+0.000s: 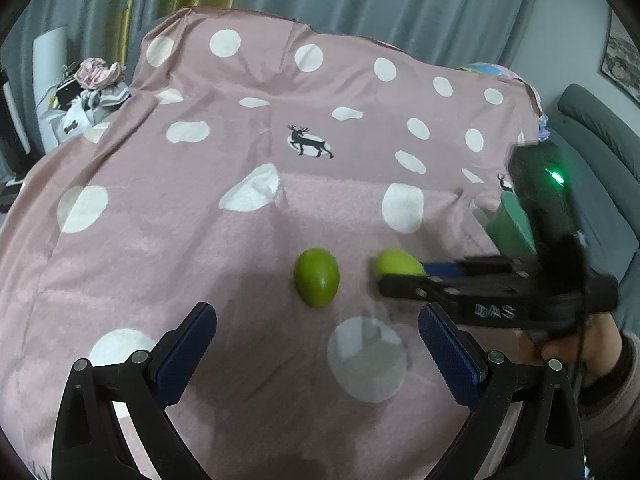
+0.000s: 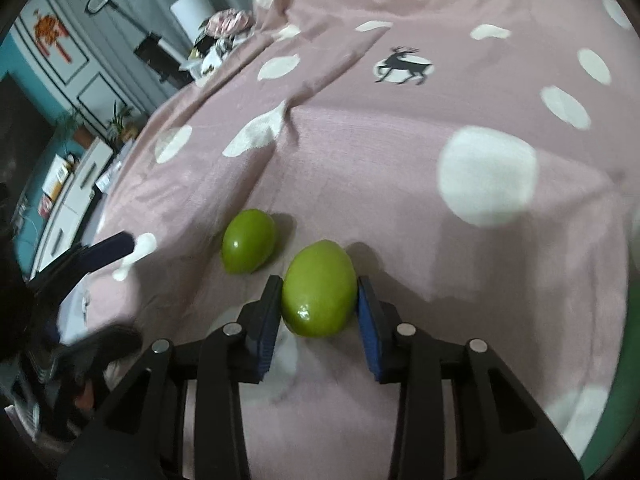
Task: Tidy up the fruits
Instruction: 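Close the right gripper on one green fruit while the left gripper closes on the other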
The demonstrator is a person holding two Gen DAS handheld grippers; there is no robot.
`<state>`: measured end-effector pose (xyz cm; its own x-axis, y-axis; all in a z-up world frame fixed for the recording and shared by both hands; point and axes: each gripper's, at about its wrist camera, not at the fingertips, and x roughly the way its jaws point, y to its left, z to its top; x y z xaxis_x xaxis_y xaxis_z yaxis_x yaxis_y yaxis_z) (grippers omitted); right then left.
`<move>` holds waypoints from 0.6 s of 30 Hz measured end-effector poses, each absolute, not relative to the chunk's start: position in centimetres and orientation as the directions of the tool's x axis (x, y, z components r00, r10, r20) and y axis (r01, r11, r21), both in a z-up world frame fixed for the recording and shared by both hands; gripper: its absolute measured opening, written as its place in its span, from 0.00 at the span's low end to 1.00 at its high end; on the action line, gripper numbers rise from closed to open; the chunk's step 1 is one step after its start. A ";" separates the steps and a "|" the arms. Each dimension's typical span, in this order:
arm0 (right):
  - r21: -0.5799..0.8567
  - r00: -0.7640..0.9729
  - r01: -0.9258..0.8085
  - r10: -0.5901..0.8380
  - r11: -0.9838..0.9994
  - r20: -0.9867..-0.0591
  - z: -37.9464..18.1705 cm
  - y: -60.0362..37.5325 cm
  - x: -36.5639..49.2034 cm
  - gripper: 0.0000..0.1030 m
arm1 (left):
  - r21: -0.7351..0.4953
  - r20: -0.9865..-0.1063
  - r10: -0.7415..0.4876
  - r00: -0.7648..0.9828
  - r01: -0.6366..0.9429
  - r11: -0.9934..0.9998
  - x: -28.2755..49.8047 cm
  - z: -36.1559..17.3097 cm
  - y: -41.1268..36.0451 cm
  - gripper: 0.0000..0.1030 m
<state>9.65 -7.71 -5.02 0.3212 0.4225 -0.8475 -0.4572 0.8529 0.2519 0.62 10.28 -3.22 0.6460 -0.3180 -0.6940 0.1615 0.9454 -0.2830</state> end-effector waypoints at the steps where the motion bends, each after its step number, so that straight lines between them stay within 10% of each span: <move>1: 0.262 0.328 -0.448 0.429 0.855 -0.842 -4.8 -8.4 9.3 0.36 | -0.283 -0.693 -0.321 0.646 0.166 0.945 0.8 -3.1 10.1 0.95; 18: 0.372 0.396 -0.401 0.525 0.837 -0.754 -2.3 -14.9 4.8 0.35 | -0.186 -0.783 -0.258 0.566 0.182 0.965 5.5 -4.6 5.8 0.70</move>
<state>4.78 -14.94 -2.32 0.3957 0.5247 -0.7538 -0.4013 0.8370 0.3719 5.48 5.79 -4.65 0.5664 -0.2582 -0.7826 0.1824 0.9654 -0.1864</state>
